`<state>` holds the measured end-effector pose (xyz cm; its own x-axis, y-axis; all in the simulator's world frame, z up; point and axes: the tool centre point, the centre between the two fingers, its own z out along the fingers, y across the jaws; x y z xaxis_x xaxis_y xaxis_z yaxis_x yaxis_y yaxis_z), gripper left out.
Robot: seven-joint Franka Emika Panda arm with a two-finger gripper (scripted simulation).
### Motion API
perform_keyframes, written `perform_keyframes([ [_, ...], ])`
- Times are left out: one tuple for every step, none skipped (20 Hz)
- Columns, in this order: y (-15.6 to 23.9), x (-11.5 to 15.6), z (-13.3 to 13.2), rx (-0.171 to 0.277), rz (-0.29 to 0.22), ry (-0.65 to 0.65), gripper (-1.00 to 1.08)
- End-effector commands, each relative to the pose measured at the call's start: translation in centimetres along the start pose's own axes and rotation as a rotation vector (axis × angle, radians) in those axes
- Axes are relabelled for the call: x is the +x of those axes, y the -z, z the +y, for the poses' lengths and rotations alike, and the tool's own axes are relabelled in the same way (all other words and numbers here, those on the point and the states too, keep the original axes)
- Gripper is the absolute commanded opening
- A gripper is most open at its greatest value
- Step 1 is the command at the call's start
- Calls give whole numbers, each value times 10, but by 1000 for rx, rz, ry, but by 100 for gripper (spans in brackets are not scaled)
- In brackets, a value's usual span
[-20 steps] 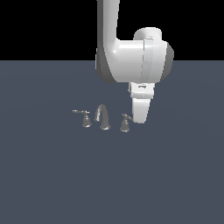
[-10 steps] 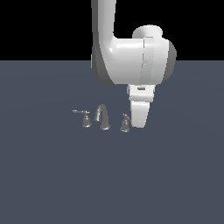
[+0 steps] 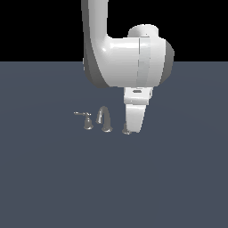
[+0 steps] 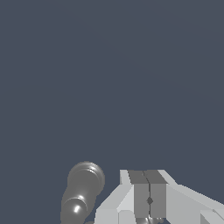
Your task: Turn on the faucet by rotating a designated handle.
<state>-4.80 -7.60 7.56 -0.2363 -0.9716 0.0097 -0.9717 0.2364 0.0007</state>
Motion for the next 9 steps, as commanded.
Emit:
perform_keyframes([
  [0,-19,-1,1,-4,18,-100],
  [1,-26,-2,1,-5,22,-100],
  [1,-33,-3,1,-5,26,-100],
  [1,-39,-4,1,-6,30,-100],
  [1,-46,-4,1,-7,34,-100],
  [1,-53,-5,1,-8,38,-100],
  [1,-59,-6,1,-8,42,-100],
  [2,-66,-6,1,-9,46,-100],
  [2,-66,-6,1,-9,46,-100],
])
